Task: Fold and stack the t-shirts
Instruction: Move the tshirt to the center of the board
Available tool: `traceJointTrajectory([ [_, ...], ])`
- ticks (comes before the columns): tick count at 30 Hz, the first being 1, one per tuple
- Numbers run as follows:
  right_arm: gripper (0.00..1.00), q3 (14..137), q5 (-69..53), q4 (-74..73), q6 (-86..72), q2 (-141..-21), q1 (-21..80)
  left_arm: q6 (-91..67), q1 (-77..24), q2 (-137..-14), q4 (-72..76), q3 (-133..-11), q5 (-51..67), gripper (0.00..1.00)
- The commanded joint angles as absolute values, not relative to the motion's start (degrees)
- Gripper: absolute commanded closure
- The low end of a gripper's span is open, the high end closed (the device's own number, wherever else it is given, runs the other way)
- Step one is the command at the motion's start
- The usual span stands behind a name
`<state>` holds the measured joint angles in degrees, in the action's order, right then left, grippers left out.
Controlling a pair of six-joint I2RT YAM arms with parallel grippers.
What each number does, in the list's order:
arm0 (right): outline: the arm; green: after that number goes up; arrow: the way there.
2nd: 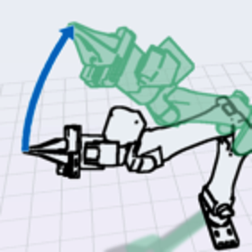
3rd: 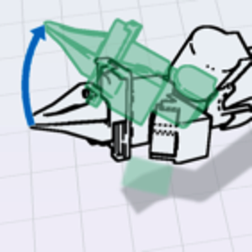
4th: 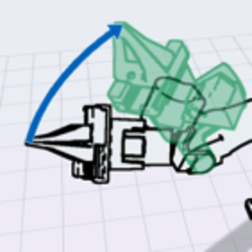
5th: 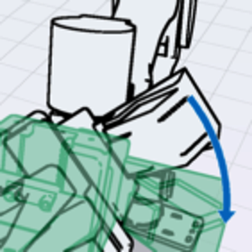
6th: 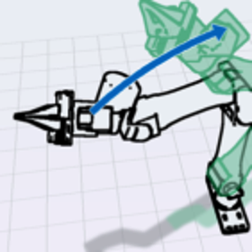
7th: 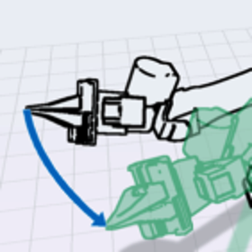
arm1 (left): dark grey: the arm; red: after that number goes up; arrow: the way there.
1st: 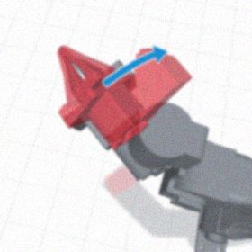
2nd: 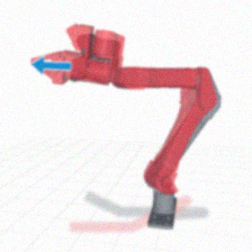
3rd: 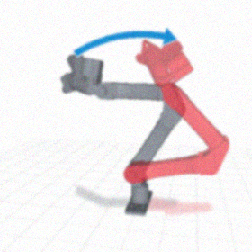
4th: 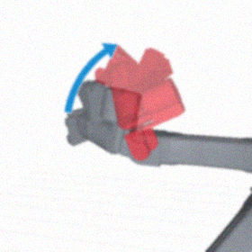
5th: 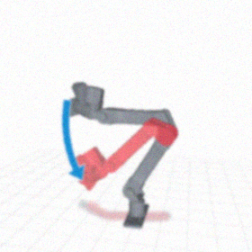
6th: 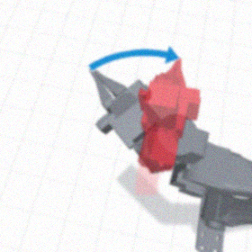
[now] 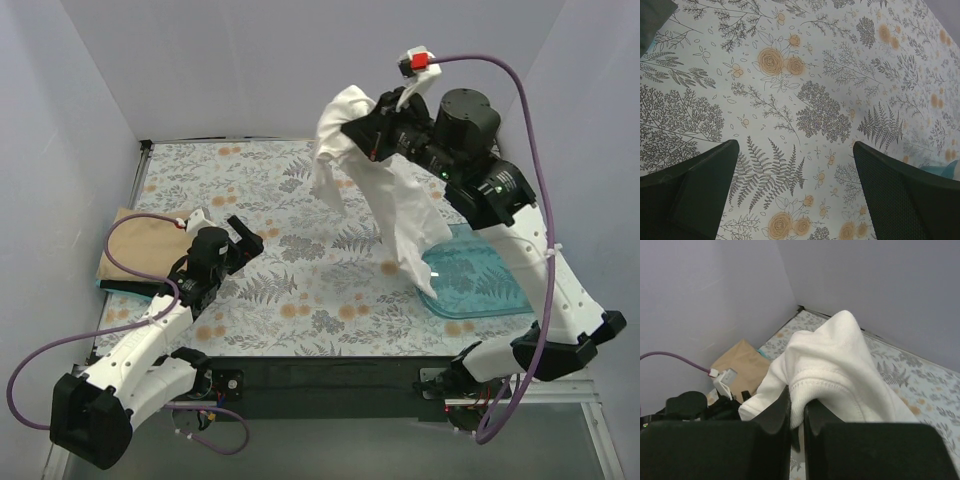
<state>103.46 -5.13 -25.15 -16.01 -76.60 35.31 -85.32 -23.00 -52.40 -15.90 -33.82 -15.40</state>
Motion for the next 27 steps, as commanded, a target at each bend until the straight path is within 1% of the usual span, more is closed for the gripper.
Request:
traceJointTrajectory([
  [1,0.99,113.19,-1.32,-22.94,-11.69,-81.72,40.69,-85.34,-22.85,-52.38,-16.35,-36.30,-15.03,0.02],
  [2,0.99,115.03,-0.27,-22.77,-11.52,-83.91,41.56,-85.43,-22.85,-52.21,-16.43,-36.30,-14.94,0.02],
  [4,0.99,114.70,3.24,-22.33,-11.69,-85.34,41.84,-85.60,-22.85,-51.86,-16.52,-36.12,-14.77,0.02],
  [8,0.99,108.73,6.93,-19.34,-11.78,-86.39,42.01,-85.78,-22.85,-51.42,-17.05,-36.03,-16.95,0.02],
  [12,0.99,100.75,14.57,-17.06,-10.90,-87.62,41.84,-85.87,-22.85,-51.59,-17.49,-36.04,-18.45,0.02],
  [13,0.99,99.85,14.59,-16.62,-10.81,-88.15,41.49,-85.87,-22.85,-51.94,-17.58,-36.12,-18.72,0.02],
  [18,0.99,98.52,8.55,-16.17,-13.09,-94.91,37.71,-85.96,-22.76,-53.87,-17.75,-36.65,-20.21,0.02],
  [26,0.99,107.65,0.53,-16.17,-15.29,-109.57,33.66,-86.22,-22.85,-58.62,-17.75,-37.70,-19.95,0.02],
  [27,0.99,108.88,-2.17,-16.17,-15.38,-110.90,33.58,-86.31,-22.85,-59.32,-17.84,-37.79,-19.86,0.02],
])
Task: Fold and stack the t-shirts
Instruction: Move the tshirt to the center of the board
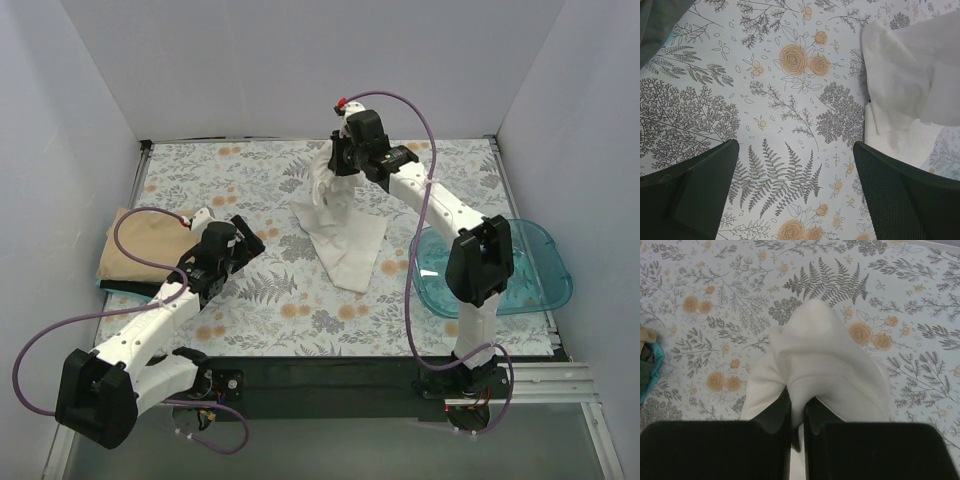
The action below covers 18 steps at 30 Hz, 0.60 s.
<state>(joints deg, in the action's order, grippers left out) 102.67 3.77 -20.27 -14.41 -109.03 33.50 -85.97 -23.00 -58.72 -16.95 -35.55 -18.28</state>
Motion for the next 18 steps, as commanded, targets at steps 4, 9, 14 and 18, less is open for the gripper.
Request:
traceJointTrajectory([
  [4,0.91,113.11,-8.42,-16.35,-15.03,-116.80,33.49,-86.13,-22.85,-59.85,-17.84,-37.88,-20.04,0.02],
  [9,0.02,109.45,-11.88,-16.96,-15.21,-115.68,33.49,-86.39,-22.76,-59.15,-17.84,-37.79,-18.73,0.02],
  [14,0.02,94.43,-5.54,-16.00,-12.66,-101.89,33.49,-86.75,-22.85,-60.11,-17.40,-37.79,-16.44,0.02],
  [18,0.02,76.50,-4.04,-12.75,-12.22,-89.23,33.40,-86.84,-22.85,-61.70,-16.00,-37.97,-12.49,0.02],
])
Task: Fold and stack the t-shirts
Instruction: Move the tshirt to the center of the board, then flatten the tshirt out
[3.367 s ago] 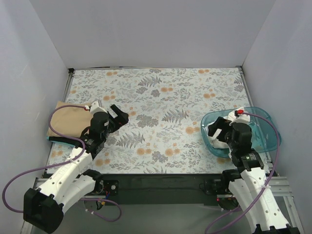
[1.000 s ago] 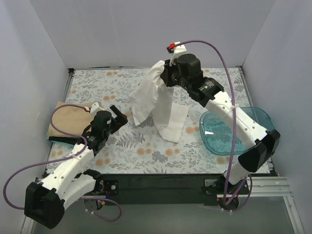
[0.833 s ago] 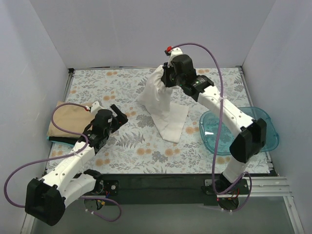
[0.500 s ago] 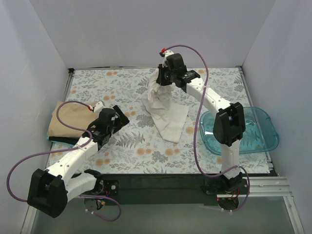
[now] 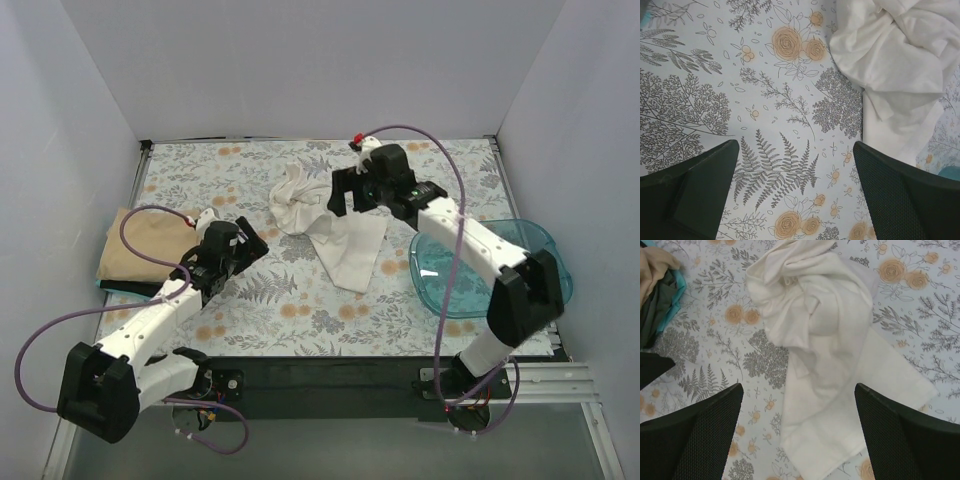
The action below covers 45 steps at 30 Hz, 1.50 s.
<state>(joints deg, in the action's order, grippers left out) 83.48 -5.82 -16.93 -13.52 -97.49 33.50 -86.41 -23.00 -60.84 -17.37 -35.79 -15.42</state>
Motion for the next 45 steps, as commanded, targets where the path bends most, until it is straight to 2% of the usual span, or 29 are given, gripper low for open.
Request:
traceJointTrajectory([
  [1,0.02,68.98,-4.48,-12.22,-12.30,-84.68,33.57,-86.92,-22.85,-62.31,-15.82,-38.06,-11.09,0.02],
  [5,0.02,54.36,-5.54,-8.35,-12.22,-75.60,35.15,-87.97,-22.85,-64.60,-15.47,-38.23,-8.62,0.02],
  [8,0.03,48.54,-5.45,-8.35,-11.60,-73.04,37.96,-88.16,-22.85,-66.09,-15.12,-39.11,-7.21,0.02],
  [15,0.07,46.76,-4.05,-8.70,-9.23,-79.09,42.10,-87.98,-22.85,-68.55,-15.02,-40.78,-7.20,0.02],
  [24,0.16,48.69,-1.15,-11.07,-8.44,-89.47,42.80,-87.28,-22.85,-68.82,-17.92,-42.36,-10.02,0.02],
  [30,0.33,47.29,-2.28,-11.16,-9.05,-91.23,42.80,-86.22,-22.85,-66.80,-21.18,-45.34,-14.41,0.02],
  [31,0.41,46.94,-2.55,-11.16,-9.05,-90.80,42.89,-85.96,-22.85,-66.62,-21.36,-45.61,-14.68,0.02],
  [33,0.52,46.32,-2.03,-11.16,-9.14,-90.35,42.80,-85.87,-22.85,-66.27,-21.45,-46.23,-15.38,0.02],
  [34,0.62,46.14,-1.85,-11.16,-8.97,-89.83,42.89,-85.96,-22.85,-66.36,-21.45,-46.75,-15.47,0.02],
  [36,0.71,46.14,-0.62,-11.16,-8.96,-89.30,42.80,-85.61,-22.85,-66.53,-21.53,-47.46,-15.64,0.02],
  [37,0.81,46.23,-0.35,-11.25,-8.96,-88.60,42.89,-85.52,-22.85,-66.97,-21.62,-48.16,-15.64,0.02],
  [39,0.84,46.41,-0.26,-11.16,-8.88,-87.89,42.89,-85.43,-22.76,-67.24,-21.71,-48.60,-15.38,0.02],
  [40,0.93,46.58,-0.35,-11.16,-8.88,-87.11,42.80,-85.43,-22.85,-67.50,-21.71,-48.78,-15.29,0.02],
  [42,0.99,46.84,-0.18,-11.25,-8.88,-86.22,42.80,-85.43,-22.85,-67.76,-21.62,-48.95,-15.64,0.02],
  [45,0.99,47.46,1.84,-11.25,-8.70,-83.77,42.72,-85.17,-22.76,-68.90,-21.62,-49.66,-15.91,0.02],
])
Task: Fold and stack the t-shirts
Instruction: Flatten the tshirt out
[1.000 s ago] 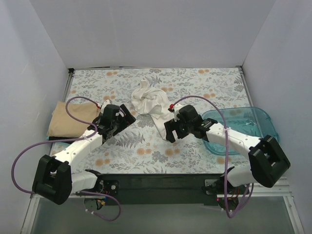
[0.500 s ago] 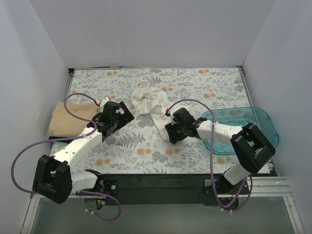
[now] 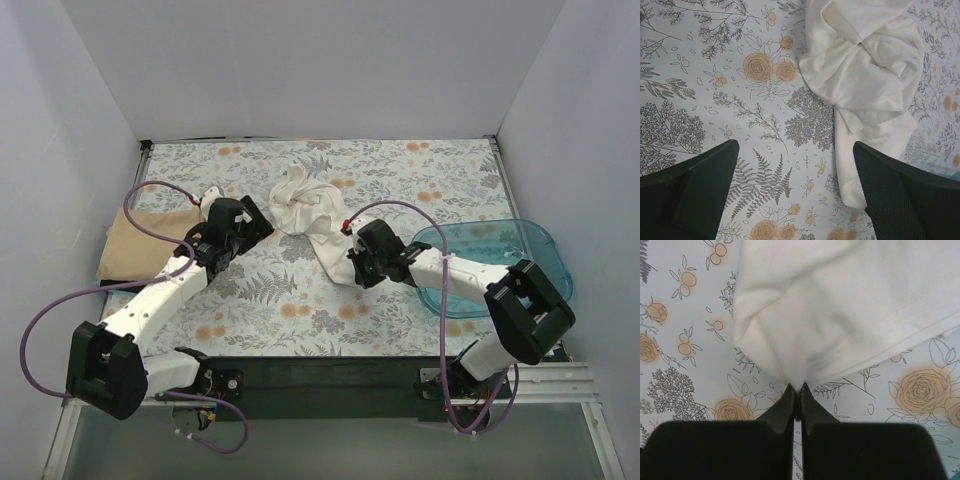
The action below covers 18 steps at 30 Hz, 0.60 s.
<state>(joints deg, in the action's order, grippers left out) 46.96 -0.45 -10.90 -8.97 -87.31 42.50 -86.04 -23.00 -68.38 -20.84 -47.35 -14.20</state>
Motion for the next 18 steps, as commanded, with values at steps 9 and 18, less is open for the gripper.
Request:
traceJointTrajectory([
  [9,0.99,51.06,11.59,-14.23,-7.91,-73.59,42.28,-84.64,-22.85,-72.68,-20.83,-55.54,-15.20,0.02],
  [18,0.99,49.75,19.60,-19.51,-8.96,-60.40,37.63,-82.62,-22.76,-82.78,-18.99,-64.85,-16.17,0.02],
])
